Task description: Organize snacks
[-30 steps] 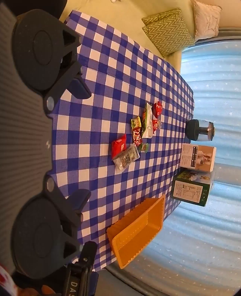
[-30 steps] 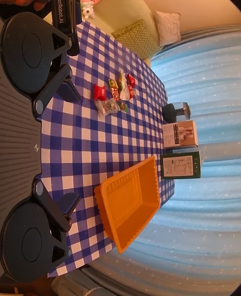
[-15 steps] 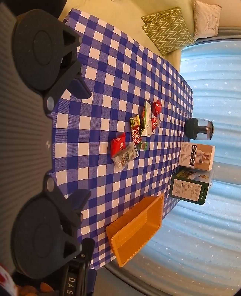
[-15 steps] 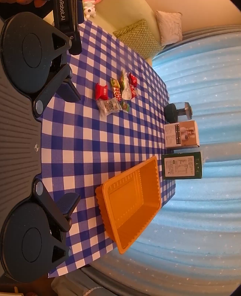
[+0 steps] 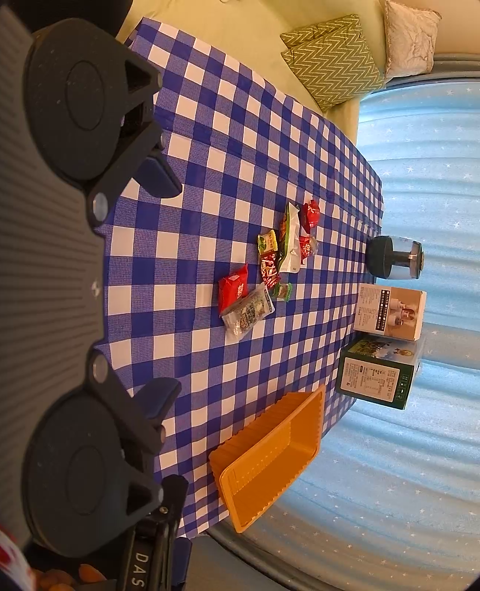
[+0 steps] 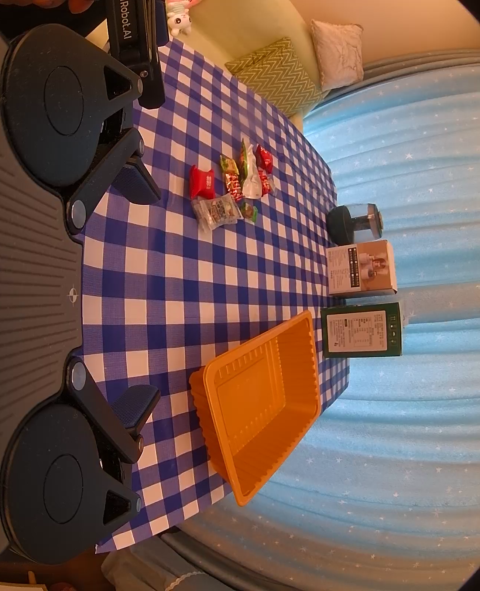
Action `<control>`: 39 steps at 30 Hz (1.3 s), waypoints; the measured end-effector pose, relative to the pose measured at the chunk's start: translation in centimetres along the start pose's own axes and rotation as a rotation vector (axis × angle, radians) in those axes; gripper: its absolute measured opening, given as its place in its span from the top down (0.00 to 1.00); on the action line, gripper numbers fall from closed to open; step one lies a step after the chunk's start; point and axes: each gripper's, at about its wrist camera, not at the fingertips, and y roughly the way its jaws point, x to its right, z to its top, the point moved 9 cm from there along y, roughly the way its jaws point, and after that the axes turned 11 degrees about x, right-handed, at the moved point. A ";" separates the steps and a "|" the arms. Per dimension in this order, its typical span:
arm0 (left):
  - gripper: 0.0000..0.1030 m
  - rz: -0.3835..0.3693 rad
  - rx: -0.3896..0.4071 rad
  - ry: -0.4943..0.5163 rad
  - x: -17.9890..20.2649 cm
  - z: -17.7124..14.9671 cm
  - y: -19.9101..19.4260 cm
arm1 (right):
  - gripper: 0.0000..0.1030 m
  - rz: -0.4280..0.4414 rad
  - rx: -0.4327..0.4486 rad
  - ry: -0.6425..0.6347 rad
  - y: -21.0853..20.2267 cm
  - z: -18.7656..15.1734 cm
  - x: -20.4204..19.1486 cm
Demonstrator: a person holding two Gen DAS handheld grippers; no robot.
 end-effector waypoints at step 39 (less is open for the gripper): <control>0.00 -0.002 -0.001 0.003 0.4 0.1 0.1 | 0.00 -0.003 0.003 0.001 -0.2 0.3 0.2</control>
